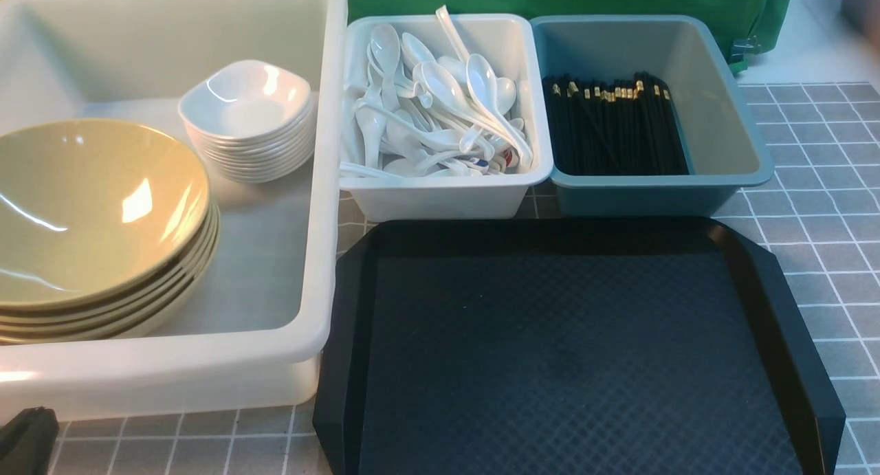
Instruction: On grey table put chopsticks spoon bowls plates into blue grey white boxes.
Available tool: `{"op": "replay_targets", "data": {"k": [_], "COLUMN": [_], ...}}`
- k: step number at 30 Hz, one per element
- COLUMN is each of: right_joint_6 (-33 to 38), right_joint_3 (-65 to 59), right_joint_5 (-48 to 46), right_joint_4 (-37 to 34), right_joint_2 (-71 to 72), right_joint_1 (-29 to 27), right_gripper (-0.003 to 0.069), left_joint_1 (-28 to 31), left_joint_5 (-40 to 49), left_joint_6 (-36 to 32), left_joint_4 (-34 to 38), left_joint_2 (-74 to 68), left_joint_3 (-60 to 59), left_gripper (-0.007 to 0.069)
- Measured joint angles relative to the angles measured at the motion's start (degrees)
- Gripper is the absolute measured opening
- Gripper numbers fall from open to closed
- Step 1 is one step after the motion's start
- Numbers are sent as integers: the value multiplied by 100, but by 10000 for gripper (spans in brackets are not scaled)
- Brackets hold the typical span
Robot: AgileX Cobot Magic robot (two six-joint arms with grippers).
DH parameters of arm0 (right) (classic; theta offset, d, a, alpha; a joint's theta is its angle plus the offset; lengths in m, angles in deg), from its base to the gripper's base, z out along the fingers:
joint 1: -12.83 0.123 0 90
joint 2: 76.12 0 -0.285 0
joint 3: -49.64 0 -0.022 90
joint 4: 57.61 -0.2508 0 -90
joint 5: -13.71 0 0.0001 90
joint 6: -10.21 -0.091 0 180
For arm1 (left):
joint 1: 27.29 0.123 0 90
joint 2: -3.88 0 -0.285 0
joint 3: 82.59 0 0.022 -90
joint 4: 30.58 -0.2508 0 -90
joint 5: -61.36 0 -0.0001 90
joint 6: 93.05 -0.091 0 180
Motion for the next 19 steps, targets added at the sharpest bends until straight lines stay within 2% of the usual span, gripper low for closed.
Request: {"op": "replay_targets", "data": {"k": [19], "right_joint_6": [0], "right_joint_3": [0], "right_joint_5": [0], "right_joint_4": [0], "right_joint_2": [0], "right_joint_1": [0], "right_gripper": [172], "left_joint_1": [0], "left_joint_5": [0], "left_joint_6": [43], "left_joint_4": [13], "left_joint_2": [0], "left_joint_3": [0], "left_gripper": [-8]}}
